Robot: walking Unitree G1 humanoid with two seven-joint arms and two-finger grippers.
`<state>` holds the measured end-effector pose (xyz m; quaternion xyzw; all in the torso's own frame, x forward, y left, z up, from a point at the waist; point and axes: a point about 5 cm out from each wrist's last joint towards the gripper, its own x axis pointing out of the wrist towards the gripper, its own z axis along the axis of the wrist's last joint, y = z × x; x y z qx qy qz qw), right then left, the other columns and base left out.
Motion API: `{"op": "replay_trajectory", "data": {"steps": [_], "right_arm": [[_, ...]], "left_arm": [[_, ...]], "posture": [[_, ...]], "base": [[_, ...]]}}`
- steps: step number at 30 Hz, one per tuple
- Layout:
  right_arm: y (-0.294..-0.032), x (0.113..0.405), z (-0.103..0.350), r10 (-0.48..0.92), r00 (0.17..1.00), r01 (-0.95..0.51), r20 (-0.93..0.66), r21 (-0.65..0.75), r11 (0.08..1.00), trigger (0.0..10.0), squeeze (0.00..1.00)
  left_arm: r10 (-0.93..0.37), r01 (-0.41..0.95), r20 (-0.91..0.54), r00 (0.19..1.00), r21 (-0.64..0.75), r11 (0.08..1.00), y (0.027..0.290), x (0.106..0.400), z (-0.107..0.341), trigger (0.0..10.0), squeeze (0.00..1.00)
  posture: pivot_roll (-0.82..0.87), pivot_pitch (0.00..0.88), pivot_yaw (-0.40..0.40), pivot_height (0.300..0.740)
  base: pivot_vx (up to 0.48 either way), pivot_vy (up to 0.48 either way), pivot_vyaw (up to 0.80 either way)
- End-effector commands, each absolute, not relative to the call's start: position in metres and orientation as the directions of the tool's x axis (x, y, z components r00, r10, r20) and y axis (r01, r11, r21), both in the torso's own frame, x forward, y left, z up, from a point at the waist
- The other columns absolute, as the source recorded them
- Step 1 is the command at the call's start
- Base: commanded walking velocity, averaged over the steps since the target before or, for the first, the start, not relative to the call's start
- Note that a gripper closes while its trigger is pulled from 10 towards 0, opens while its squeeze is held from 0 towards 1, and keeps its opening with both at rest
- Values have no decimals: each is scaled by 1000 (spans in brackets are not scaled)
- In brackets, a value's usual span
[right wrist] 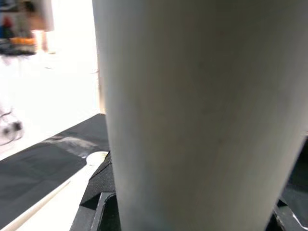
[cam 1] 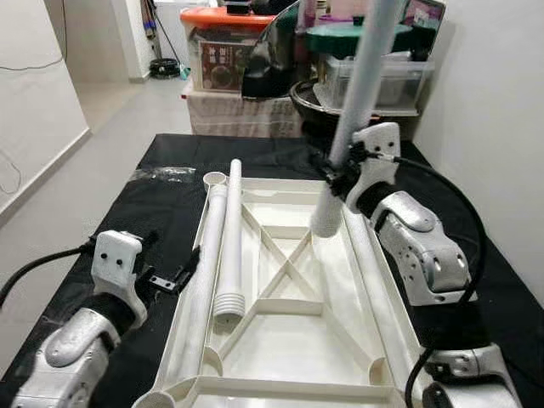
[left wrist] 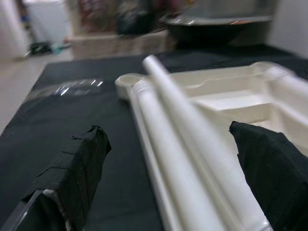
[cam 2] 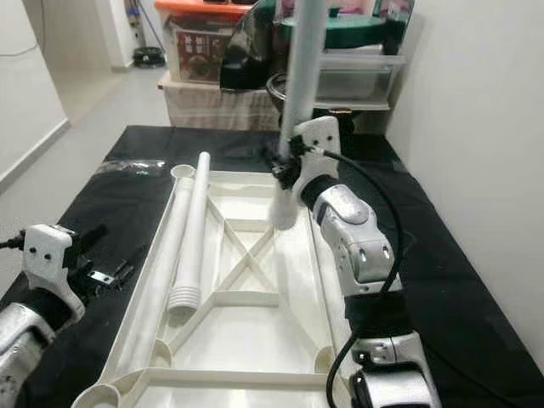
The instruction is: Building children table
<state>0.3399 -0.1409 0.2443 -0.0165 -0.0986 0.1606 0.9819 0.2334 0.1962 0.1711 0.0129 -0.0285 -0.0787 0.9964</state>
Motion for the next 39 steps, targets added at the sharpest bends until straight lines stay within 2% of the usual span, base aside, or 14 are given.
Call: {"op": "replay_trajectory", "data": {"steps": [1, 5, 6, 7, 15, 25, 36, 39], "right_arm": [[-138, 333, 244, 302, 928, -289, 217, -91, 953, 10000, 0], [-137, 322, 234, 276, 935, -256, 223, -117, 960, 10000, 0], [-139, 317, 229, 230, 943, -208, 238, -115, 971, 10000, 0], [-147, 313, 224, 145, 958, -135, 248, -58, 989, 10000, 0], [-145, 317, 228, 127, 949, -106, 290, -88, 990, 10000, 0], [-135, 314, 229, 153, 937, -132, 314, -87, 987, 10000, 0], [-134, 312, 227, 150, 935, -130, 322, -83, 988, 10000, 0], [-139, 312, 227, 117, 933, -86, 339, -105, 991, 10000, 0]], "left_arm": [[-81, 80, 11, 997, 50, 996, 200, 230, 162, 10000, 0], [12, -10, -23, 1000, 77, 997, 205, 224, 154, 10000, 0], [38, -35, -33, 999, 72, 997, 203, 220, 150, 10000, 0], [68, -66, -35, 997, 53, 996, 200, 215, 147, 10000, 0], [4, -4, 7, 1000, 85, 996, 178, 221, 152, 10000, 0], [-14, 8, 50, 999, 119, 993, 178, 231, 160, 10000, 0], [-23, 13, 77, 997, 132, 991, 174, 233, 161, 10000, 0], [-31, 21, 75, 997, 130, 991, 172, 234, 160, 10000, 0]], "posture": [[10, 0, -27, 740], [9, 0, -29, 740], [7, 0, -32, 740], [8, 0, -36, 740], [9, 0, -33, 740], [8, 0, -23, 740], [4, 0, -21, 740], [1, 0, -21, 740]], "base": [[0, 0, 0], [0, 0, 0], [0, 0, 0], [0, 0, 0], [-131, 0, 0], [-364, 0, 0], [0, 0, 0], [0, 0, 0]]}}
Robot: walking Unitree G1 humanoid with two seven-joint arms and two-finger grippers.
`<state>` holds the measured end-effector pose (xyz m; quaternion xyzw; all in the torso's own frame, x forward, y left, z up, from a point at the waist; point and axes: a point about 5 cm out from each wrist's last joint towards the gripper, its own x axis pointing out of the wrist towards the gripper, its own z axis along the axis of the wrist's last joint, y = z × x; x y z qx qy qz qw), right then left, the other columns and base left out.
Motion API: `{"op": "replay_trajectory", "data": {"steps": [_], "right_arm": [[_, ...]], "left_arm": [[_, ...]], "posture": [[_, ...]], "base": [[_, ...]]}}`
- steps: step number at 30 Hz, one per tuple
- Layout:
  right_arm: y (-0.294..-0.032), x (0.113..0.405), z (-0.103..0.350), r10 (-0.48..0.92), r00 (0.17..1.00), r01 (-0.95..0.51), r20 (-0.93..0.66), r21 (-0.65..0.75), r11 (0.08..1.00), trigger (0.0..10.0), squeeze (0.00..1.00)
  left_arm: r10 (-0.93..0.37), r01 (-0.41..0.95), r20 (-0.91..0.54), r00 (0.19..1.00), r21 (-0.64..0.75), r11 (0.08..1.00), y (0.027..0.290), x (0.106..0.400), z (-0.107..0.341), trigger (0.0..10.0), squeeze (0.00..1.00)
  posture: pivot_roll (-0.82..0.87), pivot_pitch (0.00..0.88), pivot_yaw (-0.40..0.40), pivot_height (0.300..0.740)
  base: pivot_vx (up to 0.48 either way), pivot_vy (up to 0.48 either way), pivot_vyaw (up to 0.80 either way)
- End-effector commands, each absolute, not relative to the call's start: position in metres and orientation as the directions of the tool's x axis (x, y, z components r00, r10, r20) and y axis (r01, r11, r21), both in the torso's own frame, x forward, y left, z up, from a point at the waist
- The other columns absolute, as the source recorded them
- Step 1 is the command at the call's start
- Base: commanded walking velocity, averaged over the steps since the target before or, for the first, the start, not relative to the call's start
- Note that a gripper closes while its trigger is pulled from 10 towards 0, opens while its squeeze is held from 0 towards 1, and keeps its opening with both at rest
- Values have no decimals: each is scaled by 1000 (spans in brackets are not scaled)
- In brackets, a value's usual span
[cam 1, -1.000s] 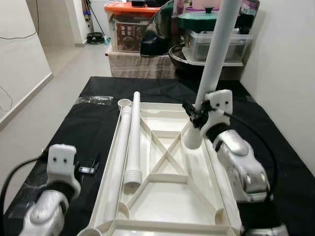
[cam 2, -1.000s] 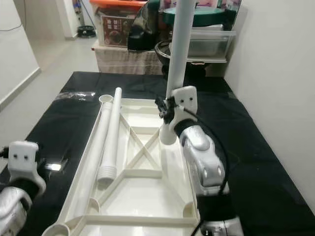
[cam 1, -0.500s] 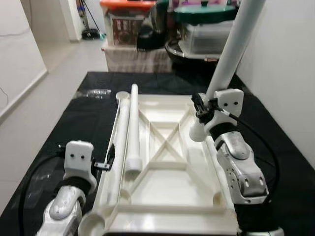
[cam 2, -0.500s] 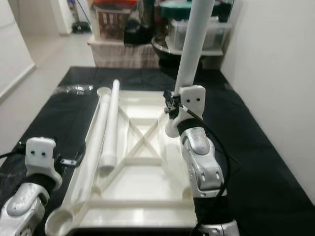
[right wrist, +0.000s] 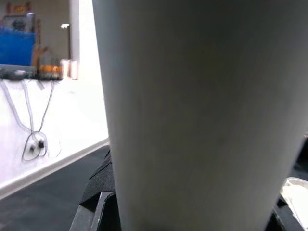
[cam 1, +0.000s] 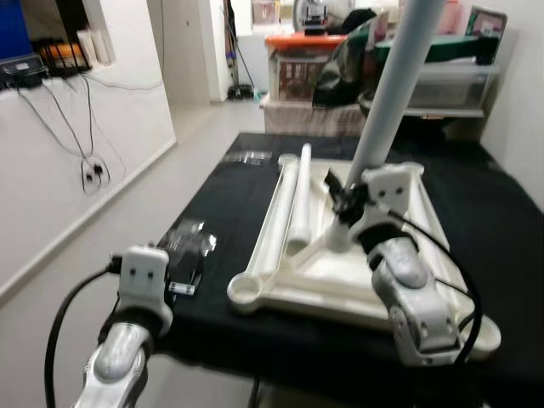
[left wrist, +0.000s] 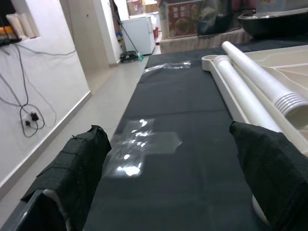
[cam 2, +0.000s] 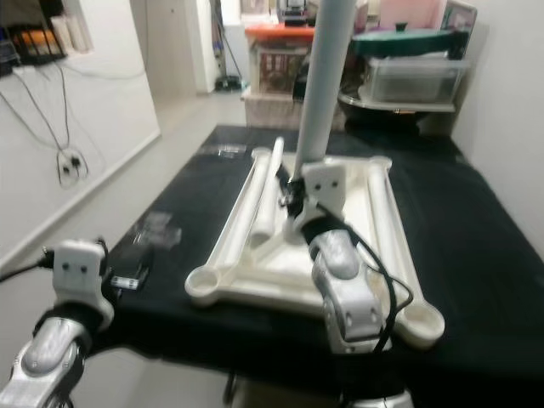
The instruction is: Building children table
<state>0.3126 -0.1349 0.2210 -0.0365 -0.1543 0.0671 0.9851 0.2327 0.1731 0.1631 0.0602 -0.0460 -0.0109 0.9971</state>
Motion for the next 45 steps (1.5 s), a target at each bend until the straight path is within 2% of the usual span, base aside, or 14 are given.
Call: {"op": "replay_trajectory", "data": {"steps": [1, 11, 23, 26, 31, 33, 40, 45], "right_arm": [[-141, 312, 228, 107, 933, -75, 344, -106, 992, 10000, 0], [-151, 316, 230, 61, 934, -28, 351, -97, 995, 10000, 0], [-143, 316, 229, 122, 931, -80, 344, -133, 988, 10000, 0], [-138, 318, 228, 173, 930, -143, 323, -113, 983, 10000, 0], [-136, 324, 234, 358, 895, -343, 266, -103, 934, 10000, 0], [-136, 324, 234, 358, 895, -343, 266, -103, 934, 10000, 0], [-146, 329, 238, 487, 848, -472, 209, -121, 873, 10000, 0], [-143, 331, 240, 492, 843, -483, 216, -98, 870, 10000, 0]], "left_arm": [[-30, 21, 75, 997, 126, 992, 172, 234, 159, 10000, 0], [-35, 25, 76, 996, 120, 993, 172, 237, 157, 10000, 0], [-48, 38, 84, 995, 118, 992, 168, 240, 155, 10000, 0], [-41, 32, 87, 995, 100, 994, 169, 241, 156, 10000, 0], [-33, 26, 87, 996, 78, 997, 173, 242, 153, 10000, 0], [-33, 26, 87, 996, 78, 997, 173, 242, 153, 10000, 0], [-42, 37, 44, 998, 89, 995, 176, 237, 142, 10000, 0], [-53, 49, 46, 998, 84, 995, 177, 236, 142, 10000, 0]], "posture": [[1, 0, -21, 740], [-6, 0, -22, 740], [-7, 0, -28, 740], [-7, 0, -29, 740], [-10, 0, -32, 740], [-10, 0, -32, 740], [-2, 0, -37, 740], [1, 0, -37, 740]], "base": [[0, 0, 0], [0, -213, 0], [0, -450, 0], [0, -150, 0], [0, 0, 0], [0, 0, 0], [0, 0, 0], [0, 0, 0]]}}
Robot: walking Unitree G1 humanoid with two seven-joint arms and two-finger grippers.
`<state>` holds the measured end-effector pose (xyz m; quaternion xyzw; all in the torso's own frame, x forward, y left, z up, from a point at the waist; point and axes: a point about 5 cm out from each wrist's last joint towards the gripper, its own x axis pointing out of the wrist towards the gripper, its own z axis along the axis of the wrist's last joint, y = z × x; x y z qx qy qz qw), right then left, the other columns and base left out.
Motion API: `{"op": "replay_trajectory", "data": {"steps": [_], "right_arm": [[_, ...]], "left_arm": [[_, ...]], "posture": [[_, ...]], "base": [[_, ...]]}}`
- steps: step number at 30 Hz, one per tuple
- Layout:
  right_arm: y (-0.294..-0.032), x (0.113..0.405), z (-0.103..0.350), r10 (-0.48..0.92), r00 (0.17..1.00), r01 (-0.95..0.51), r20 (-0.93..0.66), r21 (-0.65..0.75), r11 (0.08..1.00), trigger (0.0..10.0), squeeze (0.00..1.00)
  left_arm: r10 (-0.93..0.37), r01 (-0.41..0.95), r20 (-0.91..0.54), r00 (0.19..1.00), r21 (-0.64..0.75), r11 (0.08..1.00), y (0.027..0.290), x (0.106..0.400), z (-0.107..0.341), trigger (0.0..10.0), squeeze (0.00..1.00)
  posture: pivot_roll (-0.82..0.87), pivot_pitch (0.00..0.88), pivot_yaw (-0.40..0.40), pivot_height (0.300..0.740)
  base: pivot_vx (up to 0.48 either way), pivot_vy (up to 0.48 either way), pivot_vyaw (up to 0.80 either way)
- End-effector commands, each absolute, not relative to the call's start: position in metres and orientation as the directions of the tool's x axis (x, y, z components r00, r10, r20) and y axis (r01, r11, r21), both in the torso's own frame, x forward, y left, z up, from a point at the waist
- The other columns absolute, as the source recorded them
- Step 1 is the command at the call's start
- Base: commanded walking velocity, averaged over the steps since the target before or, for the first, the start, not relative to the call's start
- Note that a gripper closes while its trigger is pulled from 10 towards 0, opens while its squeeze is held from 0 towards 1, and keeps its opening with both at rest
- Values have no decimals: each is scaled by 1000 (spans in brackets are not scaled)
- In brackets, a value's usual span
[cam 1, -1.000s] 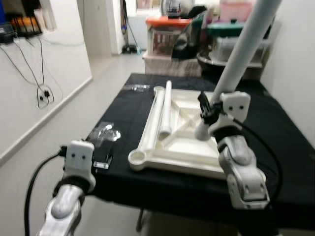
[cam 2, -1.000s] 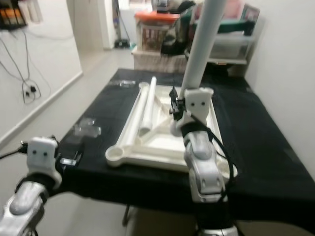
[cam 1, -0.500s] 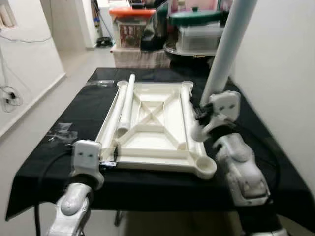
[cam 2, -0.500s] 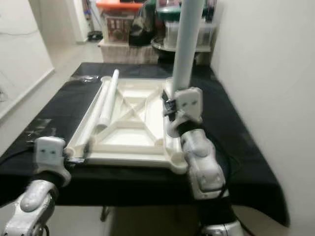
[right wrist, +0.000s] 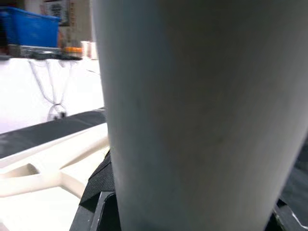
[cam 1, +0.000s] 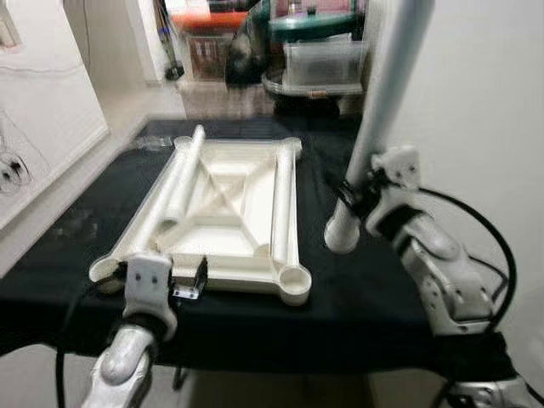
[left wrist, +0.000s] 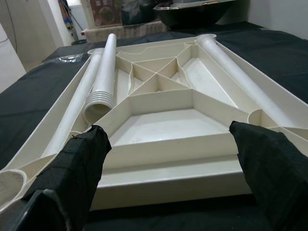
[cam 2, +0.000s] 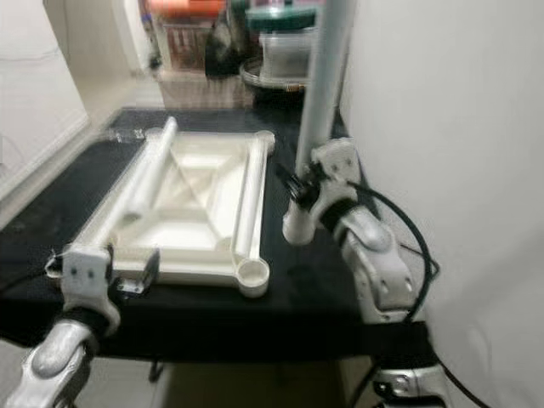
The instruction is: Building children table
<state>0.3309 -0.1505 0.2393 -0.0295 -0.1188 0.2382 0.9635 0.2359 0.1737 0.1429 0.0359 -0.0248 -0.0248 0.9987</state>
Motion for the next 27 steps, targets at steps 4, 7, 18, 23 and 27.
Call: {"op": "replay_trajectory", "data": {"steps": [4, 7, 18, 23, 27], "right_arm": [[-137, 330, 237, 493, 842, -489, 218, -77, 869, 10000, 0], [-128, 326, 232, 503, 838, -508, 213, -32, 861, 10000, 0], [-118, 319, 222, 520, 829, -533, 203, 6, 846, 10000, 0], [-116, 320, 224, 514, 832, -525, 211, -2, 851, 10000, 0], [-117, 321, 225, 495, 841, -504, 217, -17, 864, 10000, 0]], "left_arm": [[-63, 60, 42, 997, 76, 995, 176, 236, 141, 10000, 0], [-69, 67, 36, 997, 70, 995, 176, 238, 141, 10000, 0], [-95, 92, 39, 995, 68, 993, 179, 241, 143, 10000, 0], [-97, 93, 43, 994, 74, 993, 179, 242, 143, 10000, 0], [-91, 87, 50, 995, 80, 993, 181, 243, 144, 10000, 0]], "posture": [[2, 0, -35, 740], [1, 0, -32, 740], [-2, 0, -25, 740], [2, 0, -30, 740], [4, 0, -29, 740]], "base": [[0, 0, 0], [0, 0, -413], [0, 480, -218], [0, 480, 0], [0, 279, 0]]}}
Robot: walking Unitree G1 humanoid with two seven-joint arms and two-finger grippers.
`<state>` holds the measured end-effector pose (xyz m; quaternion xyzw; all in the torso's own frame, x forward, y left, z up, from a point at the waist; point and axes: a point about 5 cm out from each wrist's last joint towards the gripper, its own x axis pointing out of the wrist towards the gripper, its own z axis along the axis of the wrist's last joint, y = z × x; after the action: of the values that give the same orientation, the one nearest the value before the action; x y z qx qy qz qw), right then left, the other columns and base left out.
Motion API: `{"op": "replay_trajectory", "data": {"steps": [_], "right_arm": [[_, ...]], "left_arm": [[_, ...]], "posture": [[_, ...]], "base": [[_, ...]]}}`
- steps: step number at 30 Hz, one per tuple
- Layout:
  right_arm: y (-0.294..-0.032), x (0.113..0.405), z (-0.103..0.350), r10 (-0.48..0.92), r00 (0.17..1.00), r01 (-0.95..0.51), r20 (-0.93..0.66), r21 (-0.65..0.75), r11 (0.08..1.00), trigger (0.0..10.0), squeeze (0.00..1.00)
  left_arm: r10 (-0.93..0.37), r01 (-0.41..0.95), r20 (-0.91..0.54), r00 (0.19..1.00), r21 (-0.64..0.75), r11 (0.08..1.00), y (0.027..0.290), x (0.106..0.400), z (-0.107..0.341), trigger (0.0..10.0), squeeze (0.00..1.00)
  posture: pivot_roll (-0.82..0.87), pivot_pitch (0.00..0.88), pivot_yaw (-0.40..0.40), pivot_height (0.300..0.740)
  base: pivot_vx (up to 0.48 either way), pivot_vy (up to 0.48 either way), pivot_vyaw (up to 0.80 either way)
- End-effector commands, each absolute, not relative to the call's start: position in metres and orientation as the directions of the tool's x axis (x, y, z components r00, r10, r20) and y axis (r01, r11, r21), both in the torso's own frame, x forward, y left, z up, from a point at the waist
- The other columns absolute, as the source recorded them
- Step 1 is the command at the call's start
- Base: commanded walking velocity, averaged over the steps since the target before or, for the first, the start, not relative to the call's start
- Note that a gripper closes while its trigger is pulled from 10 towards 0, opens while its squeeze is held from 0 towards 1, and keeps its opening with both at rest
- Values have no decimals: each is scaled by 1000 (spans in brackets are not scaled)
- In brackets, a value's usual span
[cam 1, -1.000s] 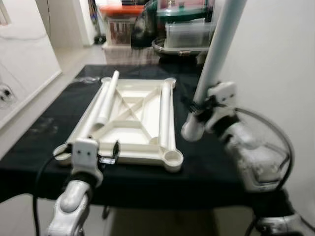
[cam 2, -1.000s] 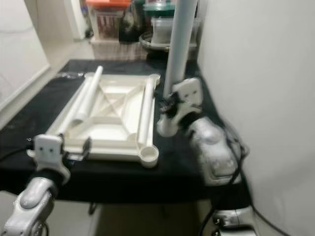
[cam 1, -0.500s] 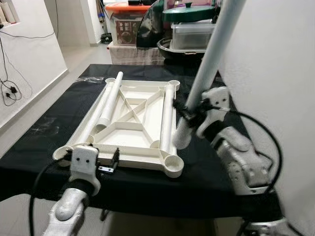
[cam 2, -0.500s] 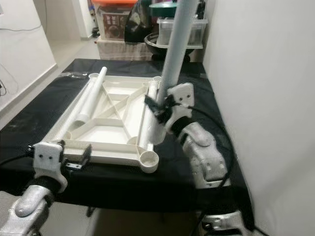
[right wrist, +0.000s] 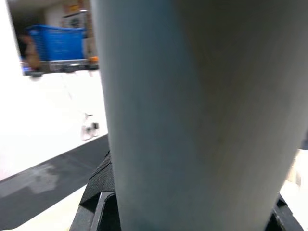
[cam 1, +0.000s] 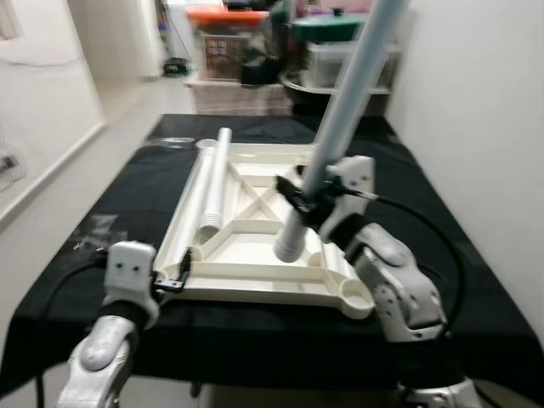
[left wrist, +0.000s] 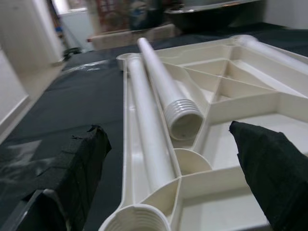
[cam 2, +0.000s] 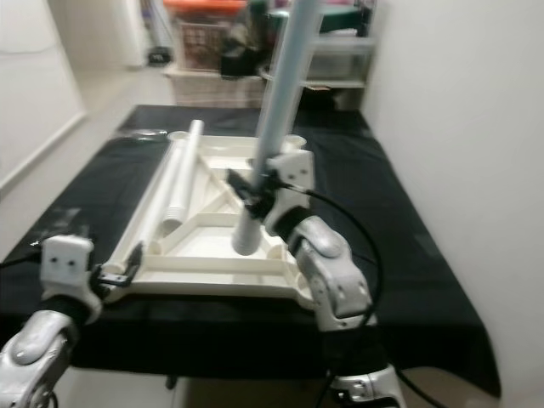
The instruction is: Building children table
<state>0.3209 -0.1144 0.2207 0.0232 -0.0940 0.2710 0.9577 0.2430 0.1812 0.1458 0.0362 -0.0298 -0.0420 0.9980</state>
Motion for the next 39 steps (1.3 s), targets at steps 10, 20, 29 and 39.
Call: {"op": "replay_trajectory", "data": {"steps": [10, 20, 29, 39], "right_arm": [[-121, 323, 223, 443, 873, -446, 203, -31, 894, 10000, 0], [-126, 324, 220, 382, 901, -382, 207, -41, 923, 10000, 0], [-120, 322, 221, 425, 879, -415, 217, -94, 905, 10000, 0], [-114, 320, 222, 457, 861, -445, 223, -102, 890, 10000, 0]], "left_arm": [[-97, 91, 75, 992, 85, 992, 182, 245, 147, 10000, 0], [-99, 91, 83, 992, 86, 992, 182, 246, 148, 10000, 0], [-68, 62, 106, 992, 57, 996, 185, 250, 152, 10000, 0], [-73, 67, 119, 990, 57, 996, 184, 250, 154, 10000, 0]], "posture": [[-1, 0, -22, 740], [-3, 0, -22, 740], [-5, 0, -27, 740], [-6, 0, -31, 740]], "base": [[0, 0, -720], [0, 0, -800], [0, 0, -444], [245, 0, 0]]}}
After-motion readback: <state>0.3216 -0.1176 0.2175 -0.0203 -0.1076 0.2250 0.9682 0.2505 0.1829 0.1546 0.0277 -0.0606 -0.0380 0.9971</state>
